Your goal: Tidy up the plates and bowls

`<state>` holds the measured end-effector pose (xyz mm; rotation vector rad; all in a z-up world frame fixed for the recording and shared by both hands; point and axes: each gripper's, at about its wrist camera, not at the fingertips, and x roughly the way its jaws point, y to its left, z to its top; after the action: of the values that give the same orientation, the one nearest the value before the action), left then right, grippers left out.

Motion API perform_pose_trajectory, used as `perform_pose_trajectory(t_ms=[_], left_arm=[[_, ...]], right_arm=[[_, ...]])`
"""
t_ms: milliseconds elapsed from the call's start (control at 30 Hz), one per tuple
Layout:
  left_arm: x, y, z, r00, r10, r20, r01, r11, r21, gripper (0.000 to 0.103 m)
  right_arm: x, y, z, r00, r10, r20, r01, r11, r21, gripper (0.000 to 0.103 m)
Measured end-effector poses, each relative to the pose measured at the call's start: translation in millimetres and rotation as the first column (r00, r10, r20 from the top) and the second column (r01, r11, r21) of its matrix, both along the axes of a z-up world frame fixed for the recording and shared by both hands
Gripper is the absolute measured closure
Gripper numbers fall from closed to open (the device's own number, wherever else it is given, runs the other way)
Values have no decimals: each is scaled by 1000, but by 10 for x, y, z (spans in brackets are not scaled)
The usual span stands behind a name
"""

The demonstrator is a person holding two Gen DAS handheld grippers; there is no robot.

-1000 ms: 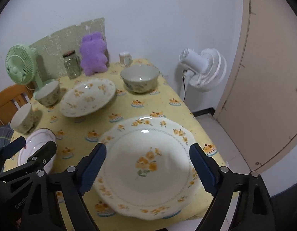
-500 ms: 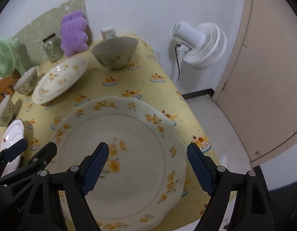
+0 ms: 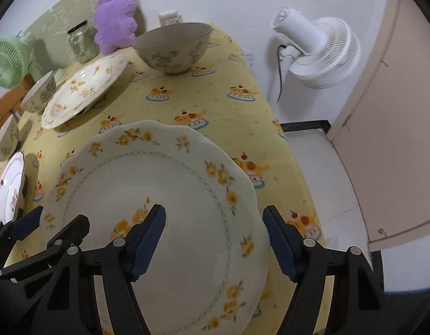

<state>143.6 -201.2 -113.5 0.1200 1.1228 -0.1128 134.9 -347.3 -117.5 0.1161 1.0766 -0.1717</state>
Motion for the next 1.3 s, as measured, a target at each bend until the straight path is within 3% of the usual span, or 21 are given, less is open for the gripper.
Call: perform_pose_trajectory(t_ms=[567, 867, 1300], left_arm=[[116, 152, -35, 988, 150, -25, -150, 989, 18, 41], [245, 429, -45, 988, 149, -33, -149, 989, 13, 41], [460, 727, -23, 997, 65, -33, -66, 997, -32, 41]], right_arm=[[176, 158, -96, 994, 83, -75, -82, 997, 11, 31], [244, 439, -48, 994, 71, -79, -70, 997, 19, 31], [369, 766, -73, 993, -37, -110, 35, 999, -20, 31]])
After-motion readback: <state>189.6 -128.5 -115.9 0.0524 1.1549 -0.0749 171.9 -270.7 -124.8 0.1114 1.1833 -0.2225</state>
